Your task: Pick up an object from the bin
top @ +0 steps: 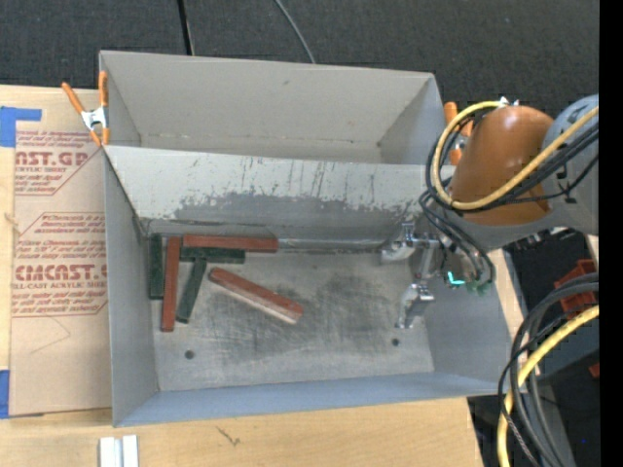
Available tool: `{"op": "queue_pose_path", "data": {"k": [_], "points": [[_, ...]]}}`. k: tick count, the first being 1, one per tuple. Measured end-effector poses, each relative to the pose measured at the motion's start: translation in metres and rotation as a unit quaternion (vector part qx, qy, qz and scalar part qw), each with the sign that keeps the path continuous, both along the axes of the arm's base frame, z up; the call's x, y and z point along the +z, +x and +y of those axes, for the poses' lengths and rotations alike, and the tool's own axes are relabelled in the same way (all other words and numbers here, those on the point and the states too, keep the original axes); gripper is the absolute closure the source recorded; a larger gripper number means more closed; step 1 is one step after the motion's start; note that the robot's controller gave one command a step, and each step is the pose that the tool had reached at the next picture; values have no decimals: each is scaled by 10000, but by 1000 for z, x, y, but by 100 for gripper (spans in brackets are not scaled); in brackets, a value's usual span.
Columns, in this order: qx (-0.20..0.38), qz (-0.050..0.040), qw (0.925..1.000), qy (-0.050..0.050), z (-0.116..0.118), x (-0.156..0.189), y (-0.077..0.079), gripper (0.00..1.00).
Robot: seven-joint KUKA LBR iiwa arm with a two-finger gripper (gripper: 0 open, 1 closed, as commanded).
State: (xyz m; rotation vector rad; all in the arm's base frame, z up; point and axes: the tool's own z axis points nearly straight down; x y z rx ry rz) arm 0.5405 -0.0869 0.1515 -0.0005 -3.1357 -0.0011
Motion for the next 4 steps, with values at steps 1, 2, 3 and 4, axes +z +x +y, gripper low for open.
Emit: {"op": "queue_pose_path", "data": {"k": [1,2,3,4], "points": [[4,-35,10000,-5,0,4,2,0],[36,-41,10000,-12,4,3,4,0],[142,-46,9999,-23,14,0,9,0],[929,-37,9957,13,31,-9,10,0]]}}
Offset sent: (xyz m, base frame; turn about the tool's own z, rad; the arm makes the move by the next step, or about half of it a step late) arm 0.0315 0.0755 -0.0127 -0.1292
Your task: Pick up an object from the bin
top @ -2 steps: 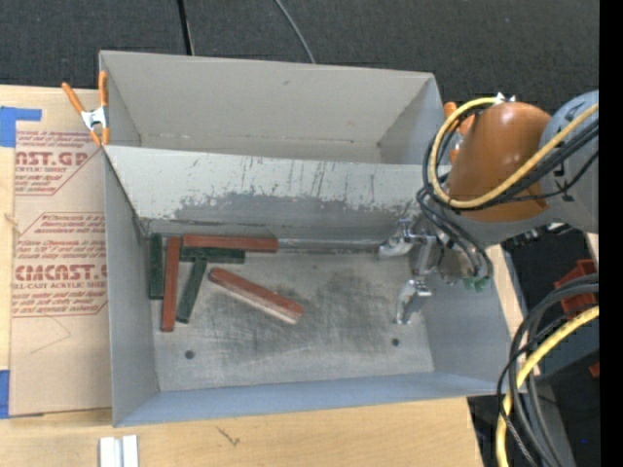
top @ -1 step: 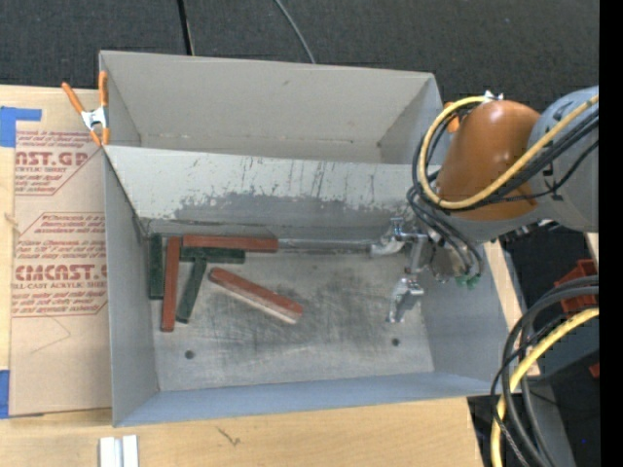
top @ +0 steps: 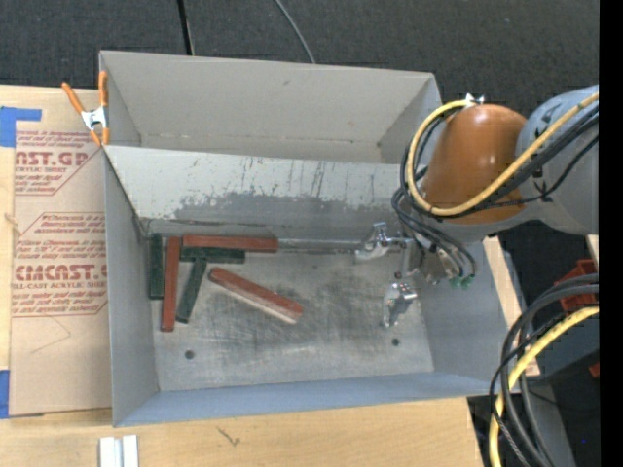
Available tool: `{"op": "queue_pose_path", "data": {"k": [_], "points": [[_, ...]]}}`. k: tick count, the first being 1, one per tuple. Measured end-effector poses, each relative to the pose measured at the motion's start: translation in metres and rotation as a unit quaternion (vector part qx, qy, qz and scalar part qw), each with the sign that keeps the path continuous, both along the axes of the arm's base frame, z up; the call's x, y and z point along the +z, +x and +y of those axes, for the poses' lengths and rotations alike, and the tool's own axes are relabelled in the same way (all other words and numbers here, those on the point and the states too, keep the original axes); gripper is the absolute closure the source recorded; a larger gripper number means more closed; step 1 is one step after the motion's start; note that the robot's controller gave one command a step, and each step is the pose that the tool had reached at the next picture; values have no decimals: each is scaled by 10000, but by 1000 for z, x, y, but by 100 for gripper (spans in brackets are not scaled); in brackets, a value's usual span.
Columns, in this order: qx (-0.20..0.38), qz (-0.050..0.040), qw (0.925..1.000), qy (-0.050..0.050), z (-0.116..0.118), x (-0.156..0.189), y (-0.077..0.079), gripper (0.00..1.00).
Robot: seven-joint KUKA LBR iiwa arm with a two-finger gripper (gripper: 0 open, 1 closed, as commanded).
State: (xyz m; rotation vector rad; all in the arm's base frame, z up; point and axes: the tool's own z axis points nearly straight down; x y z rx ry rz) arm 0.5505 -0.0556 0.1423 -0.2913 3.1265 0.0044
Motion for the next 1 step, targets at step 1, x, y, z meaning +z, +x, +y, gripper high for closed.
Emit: {"op": "queue_pose_path", "data": {"k": [1], "points": [[-618,-3,9981,-19,20,-9,-2,0]]}}
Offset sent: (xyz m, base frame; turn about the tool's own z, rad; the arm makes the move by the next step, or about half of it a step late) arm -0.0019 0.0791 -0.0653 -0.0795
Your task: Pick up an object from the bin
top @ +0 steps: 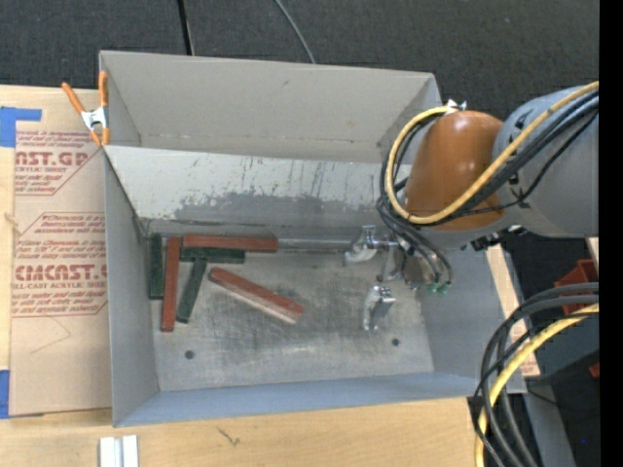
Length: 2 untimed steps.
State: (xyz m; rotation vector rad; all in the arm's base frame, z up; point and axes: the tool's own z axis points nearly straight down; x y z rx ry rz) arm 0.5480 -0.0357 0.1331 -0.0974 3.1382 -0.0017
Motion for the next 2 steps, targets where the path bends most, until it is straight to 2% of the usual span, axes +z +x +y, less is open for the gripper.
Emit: {"op": "queue_pose_path", "data": {"k": [1,2], "points": [[1012,4,9949,-8,58,-53,2,100],[1011,5,9949,1,59,-54,1,0]]}}
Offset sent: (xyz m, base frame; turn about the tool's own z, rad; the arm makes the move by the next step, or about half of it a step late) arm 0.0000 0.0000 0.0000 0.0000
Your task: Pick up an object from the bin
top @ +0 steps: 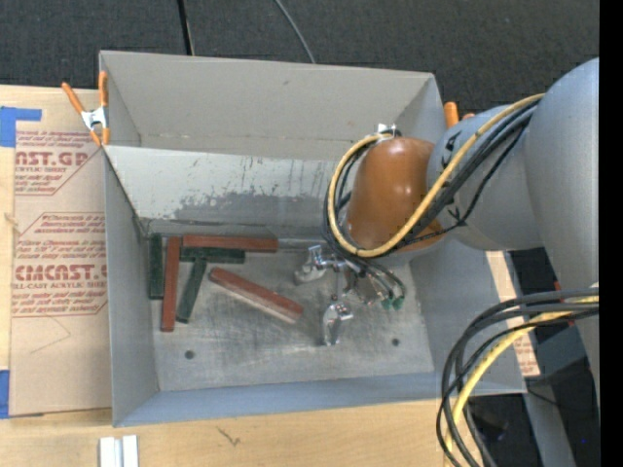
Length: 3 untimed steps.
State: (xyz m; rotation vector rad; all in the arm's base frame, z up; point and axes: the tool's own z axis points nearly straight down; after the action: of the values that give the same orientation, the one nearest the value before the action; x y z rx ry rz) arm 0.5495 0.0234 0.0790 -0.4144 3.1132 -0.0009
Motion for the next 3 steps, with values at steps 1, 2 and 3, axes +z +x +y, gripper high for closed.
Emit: {"op": "queue_pose_path", "data": {"k": [1,2,3], "points": [[1,-10,10000,2,0,0,0,0],[-71,-123,9999,26,62,0,8,100],[-72,-124,9999,26,62,0,8,100]]}}
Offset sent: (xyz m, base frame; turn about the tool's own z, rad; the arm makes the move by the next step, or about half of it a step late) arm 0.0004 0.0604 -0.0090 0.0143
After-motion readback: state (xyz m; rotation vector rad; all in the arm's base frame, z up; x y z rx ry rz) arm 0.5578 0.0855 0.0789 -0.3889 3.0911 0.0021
